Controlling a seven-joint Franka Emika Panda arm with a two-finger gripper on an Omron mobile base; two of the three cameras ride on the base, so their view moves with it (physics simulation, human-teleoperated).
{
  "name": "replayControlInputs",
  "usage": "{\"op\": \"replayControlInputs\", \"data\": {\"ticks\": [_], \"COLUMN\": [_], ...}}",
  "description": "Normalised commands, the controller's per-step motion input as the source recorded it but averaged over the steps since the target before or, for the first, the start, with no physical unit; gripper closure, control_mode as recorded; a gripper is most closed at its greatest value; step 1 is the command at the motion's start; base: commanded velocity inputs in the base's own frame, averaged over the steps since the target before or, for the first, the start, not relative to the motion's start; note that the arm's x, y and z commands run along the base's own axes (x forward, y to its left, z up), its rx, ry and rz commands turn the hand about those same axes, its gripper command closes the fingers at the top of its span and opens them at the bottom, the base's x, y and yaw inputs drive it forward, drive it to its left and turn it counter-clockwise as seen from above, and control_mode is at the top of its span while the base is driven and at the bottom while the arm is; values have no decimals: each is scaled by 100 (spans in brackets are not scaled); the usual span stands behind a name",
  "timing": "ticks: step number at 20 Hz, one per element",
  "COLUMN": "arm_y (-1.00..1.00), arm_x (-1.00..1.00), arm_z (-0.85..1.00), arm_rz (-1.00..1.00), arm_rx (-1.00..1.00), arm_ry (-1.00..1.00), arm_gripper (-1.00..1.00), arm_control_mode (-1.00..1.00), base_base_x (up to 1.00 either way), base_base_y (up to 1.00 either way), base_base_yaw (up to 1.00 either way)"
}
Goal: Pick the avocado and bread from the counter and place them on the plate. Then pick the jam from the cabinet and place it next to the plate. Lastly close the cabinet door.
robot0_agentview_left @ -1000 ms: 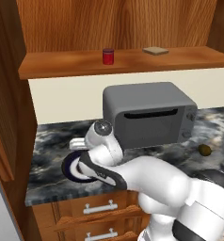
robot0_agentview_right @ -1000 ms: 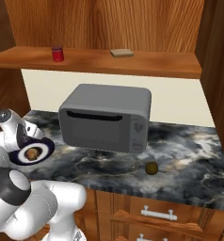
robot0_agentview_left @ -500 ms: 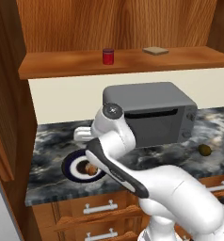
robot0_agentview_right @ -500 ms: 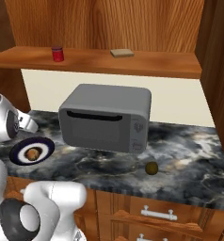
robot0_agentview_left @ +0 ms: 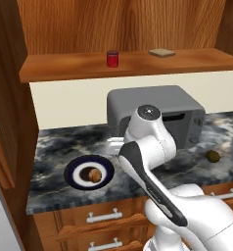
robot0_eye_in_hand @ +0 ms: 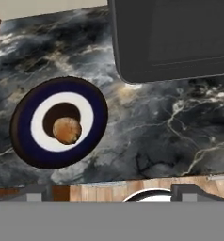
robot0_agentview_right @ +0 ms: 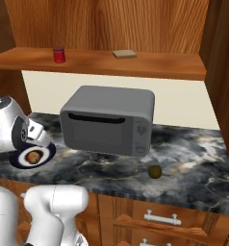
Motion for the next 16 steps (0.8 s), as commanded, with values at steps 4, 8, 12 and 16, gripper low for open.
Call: {"op": "replayControlInputs", "data": {"ticks": [4,8,12,16], "arm_y": [-100,-100,-100,-100], "arm_x": [-3,0,0,0], "arm_z": [-20,-22,-23,-12], "arm_rz": [-11,-12,-11,-10], "arm_rx": [-14,-11,-8,-2], "arm_ry": [4,0,-1,-3], "arm_gripper": [-100,-100,-100,-100], "arm_control_mode": [-100,-100,-100,-100], "base_base_x": [0,0,0,0], "base_base_y": [0,0,0,0], "base_base_yaw": [0,0,0,0]}}
